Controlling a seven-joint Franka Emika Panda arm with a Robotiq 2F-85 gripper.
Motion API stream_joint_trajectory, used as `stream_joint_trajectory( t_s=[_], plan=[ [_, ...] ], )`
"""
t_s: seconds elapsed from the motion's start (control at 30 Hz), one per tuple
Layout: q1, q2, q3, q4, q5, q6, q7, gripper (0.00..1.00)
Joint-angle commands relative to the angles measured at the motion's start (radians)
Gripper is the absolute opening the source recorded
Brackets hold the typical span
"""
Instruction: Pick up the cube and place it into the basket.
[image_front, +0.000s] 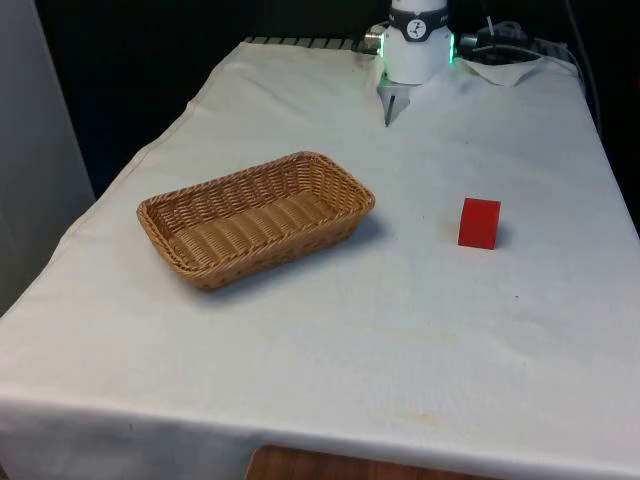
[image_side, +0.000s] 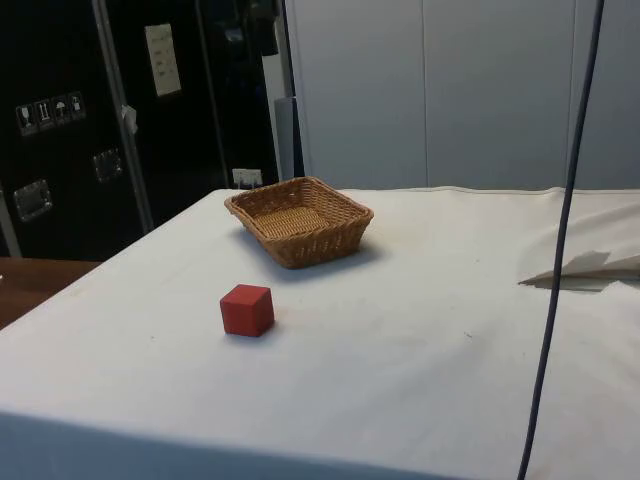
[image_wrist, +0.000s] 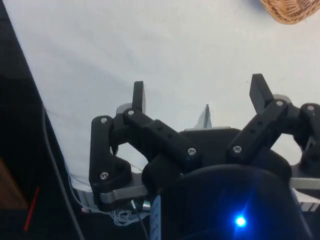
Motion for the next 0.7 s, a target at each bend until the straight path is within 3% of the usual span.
stream_joint_trajectory(
  t_s=[0.0, 0.33, 0.63, 0.67],
  plan=[
    [0.004, -0.007, 0.006, -0.006, -0.004, 0.002, 0.013, 1.0],
    [0.001, -0.006, 0.041, -0.005, 0.0, 0.0, 0.034, 1.0],
    [0.006, -0.016, 0.08, -0.015, -0.002, 0.008, 0.075, 1.0],
    [0.002, -0.008, 0.08, -0.006, 0.0, 0.0, 0.066, 1.0]
  ],
)
